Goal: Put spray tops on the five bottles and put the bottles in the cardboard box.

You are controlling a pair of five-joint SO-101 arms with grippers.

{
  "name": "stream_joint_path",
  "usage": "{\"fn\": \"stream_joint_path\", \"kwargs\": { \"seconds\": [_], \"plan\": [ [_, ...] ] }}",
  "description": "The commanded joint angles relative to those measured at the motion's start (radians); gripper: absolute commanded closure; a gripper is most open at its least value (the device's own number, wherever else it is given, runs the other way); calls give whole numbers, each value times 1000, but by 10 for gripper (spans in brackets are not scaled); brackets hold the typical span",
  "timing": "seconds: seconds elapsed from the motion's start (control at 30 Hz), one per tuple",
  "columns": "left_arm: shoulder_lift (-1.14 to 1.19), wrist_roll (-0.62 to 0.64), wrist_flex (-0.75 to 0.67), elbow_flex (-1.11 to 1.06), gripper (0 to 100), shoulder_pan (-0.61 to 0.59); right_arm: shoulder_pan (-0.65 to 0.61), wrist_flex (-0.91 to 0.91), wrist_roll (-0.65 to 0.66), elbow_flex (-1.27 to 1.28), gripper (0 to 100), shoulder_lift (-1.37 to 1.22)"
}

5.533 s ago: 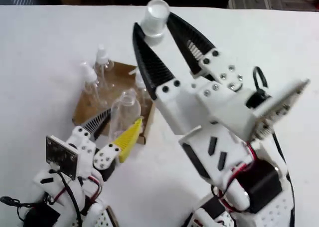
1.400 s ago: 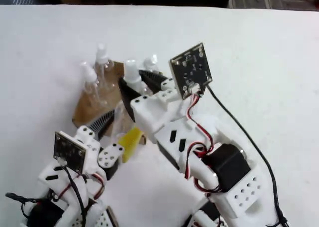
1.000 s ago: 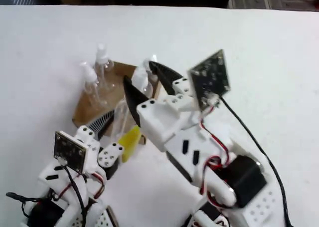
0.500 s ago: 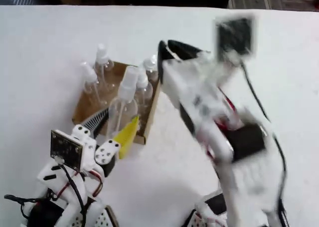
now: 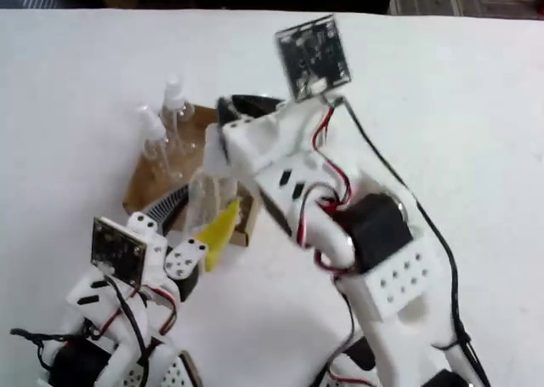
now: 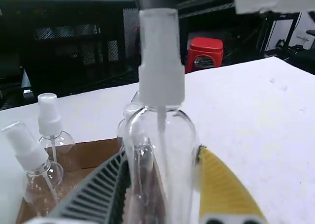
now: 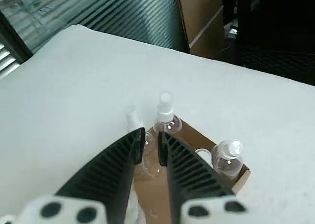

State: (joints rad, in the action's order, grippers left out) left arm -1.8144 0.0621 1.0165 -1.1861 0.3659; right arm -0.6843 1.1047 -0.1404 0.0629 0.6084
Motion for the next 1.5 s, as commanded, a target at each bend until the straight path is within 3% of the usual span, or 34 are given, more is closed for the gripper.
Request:
{"fn": "stream_joint_path", "kwargs": {
  "seconds": [0.0,0.2,0.4,0.7,0.87,1.0,1.27,1.47],
  "plan": [
    [-18,6,-32,15,978,-5,-8,22,6,-34,981,22],
    [-18,6,-32,15,977,-5,93,19,6,-37,981,31],
    [-18,6,-32,14,977,-13,271,8,-3,-31,981,33],
    [-18,6,-81,6,976,-28,346,367,3,-25,981,31],
    [-16,6,-216,-23,977,-208,346,507,5,103,981,31],
    [-16,6,-419,-164,977,-305,344,447,5,296,981,31],
    [-16,12,-818,-496,977,-311,346,226,6,572,981,31],
    [-15,14,-813,-506,977,-311,346,65,6,715,981,31]
  ]
}}
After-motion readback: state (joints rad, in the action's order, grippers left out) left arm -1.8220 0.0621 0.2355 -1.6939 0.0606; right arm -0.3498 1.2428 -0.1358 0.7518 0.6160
